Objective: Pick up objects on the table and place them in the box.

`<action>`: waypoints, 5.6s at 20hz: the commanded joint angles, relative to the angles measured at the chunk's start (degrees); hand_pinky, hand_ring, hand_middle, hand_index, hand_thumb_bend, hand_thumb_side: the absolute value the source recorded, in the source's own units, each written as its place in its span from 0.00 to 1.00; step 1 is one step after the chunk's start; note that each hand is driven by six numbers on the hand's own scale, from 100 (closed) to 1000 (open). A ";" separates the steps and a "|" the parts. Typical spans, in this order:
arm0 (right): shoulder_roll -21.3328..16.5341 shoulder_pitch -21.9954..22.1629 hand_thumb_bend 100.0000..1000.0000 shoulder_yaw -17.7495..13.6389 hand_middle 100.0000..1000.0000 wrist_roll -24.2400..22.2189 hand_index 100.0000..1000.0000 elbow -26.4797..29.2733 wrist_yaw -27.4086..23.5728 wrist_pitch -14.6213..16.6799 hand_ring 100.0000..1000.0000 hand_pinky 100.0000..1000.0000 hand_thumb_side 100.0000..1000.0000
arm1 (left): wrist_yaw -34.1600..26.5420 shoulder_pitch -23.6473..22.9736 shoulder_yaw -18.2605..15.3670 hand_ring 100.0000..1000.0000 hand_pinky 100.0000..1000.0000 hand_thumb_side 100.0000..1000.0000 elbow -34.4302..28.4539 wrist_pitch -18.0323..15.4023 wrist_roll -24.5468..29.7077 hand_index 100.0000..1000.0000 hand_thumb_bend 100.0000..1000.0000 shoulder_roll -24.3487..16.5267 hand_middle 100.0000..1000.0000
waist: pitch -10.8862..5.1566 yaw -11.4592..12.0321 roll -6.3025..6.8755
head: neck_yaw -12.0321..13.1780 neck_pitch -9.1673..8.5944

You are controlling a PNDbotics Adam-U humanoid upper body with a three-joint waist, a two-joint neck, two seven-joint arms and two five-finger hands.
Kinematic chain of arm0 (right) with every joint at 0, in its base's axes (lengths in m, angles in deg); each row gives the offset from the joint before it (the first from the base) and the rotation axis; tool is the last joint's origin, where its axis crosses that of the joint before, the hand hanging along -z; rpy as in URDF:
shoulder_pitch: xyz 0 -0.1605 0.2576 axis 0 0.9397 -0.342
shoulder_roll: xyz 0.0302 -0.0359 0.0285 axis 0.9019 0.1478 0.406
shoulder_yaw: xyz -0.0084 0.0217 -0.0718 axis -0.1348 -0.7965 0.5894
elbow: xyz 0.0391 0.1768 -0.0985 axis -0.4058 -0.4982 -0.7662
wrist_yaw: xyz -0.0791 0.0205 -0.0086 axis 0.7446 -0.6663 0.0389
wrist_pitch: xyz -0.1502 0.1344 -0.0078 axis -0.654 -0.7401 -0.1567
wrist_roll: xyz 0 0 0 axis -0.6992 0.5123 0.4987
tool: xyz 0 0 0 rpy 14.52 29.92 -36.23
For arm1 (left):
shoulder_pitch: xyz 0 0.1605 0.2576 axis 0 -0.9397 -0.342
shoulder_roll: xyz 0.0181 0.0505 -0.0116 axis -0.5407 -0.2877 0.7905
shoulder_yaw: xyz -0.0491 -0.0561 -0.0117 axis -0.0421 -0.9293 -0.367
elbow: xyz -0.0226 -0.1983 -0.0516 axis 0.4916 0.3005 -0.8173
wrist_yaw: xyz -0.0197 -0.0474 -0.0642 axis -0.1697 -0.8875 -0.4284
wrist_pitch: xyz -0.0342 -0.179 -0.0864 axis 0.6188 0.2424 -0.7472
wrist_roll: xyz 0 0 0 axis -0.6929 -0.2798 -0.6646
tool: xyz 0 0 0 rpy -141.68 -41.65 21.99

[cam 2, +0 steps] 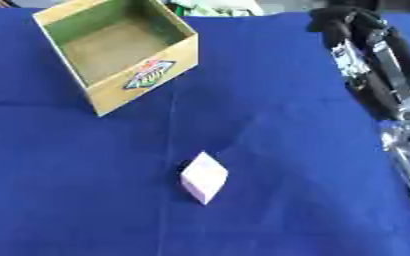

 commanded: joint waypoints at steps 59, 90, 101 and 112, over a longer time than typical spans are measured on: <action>-16.77 -14.42 0.26 26.41 0.83 -39.96 0.92 1.09 12.46 -6.43 0.88 0.84 0.47 | -0.67 0.24 0.38 0.73 0.67 0.86 -0.95 0.37 1.83 0.72 0.50 -2.16 0.69 | -2.63 1.15 -0.66 | -2.12 2.43; -14.04 -17.32 0.26 27.45 0.85 -40.72 0.93 1.09 23.25 -5.37 0.89 0.84 0.50 | -0.82 0.99 0.56 0.72 0.67 0.86 -0.95 0.36 2.35 0.71 0.49 -1.66 0.68 | -1.19 2.21 -0.45 | -2.58 1.63; -13.54 -17.49 0.27 30.43 0.86 -47.14 0.93 1.09 21.96 -5.18 0.90 0.85 0.49 | -0.97 1.22 0.58 0.72 0.67 0.86 -0.95 0.31 2.45 0.71 0.49 -1.47 0.68 | -0.96 2.69 -0.58 | -2.79 1.57; -13.15 -17.48 0.23 30.62 0.86 -48.70 0.93 1.09 22.72 -7.26 0.90 0.84 0.52 | -1.08 1.36 0.71 0.72 0.67 0.86 -0.95 0.45 2.68 0.71 0.49 -1.27 0.68 | -0.82 2.86 -0.61 | -2.99 1.37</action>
